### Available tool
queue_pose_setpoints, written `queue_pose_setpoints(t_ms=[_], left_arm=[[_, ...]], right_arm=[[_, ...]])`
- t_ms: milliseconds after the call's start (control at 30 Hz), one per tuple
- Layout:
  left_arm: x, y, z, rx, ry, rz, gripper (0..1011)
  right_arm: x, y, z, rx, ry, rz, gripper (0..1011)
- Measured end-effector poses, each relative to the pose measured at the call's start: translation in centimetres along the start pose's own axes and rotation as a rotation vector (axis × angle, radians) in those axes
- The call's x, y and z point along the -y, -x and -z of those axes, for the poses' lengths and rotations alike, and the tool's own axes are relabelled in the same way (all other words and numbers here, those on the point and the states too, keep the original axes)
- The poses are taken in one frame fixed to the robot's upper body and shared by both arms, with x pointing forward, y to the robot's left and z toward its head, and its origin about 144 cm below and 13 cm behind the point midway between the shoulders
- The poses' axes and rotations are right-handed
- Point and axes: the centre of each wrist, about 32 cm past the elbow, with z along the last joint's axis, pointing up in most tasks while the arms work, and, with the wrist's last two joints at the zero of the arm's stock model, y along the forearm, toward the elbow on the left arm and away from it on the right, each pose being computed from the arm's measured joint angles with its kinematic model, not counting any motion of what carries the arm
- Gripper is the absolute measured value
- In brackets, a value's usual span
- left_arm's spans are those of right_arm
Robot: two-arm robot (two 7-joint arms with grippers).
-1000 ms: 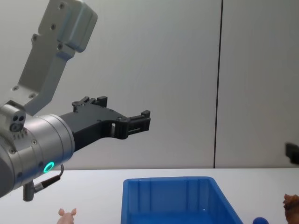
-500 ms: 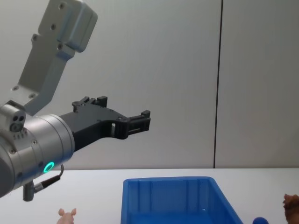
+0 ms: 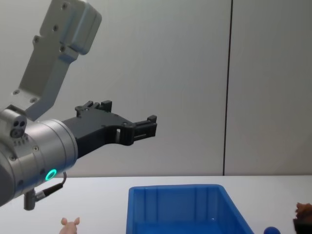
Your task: Pick up the two dolls from the table and place them into the box.
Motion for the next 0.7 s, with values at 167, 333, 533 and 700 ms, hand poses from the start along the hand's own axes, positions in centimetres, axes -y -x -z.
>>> queue_pose_setpoints(t_ms=[167,333,533,700], left_arm=[[0.0,0.0,0.0,0.000,0.000,0.000,1001],[0.0,0.0,0.0,0.000,0.000,0.000,1001],[0.0,0.0,0.0,0.000,0.000,0.000,1001],[0.0,0.0,0.0,0.000,0.000,0.000,1001]], right_arm=[[-1.2,0.5,0.1,-0.001,0.034,0.004,1001],[-2.0,1.0,0.3,-0.005,0.052,0.021,1001],[-2.8,1.3,0.6,-0.009,0.069,0.038,1001],[-3.2,1.5,0.7,-0.011,0.077,0.045,1001]])
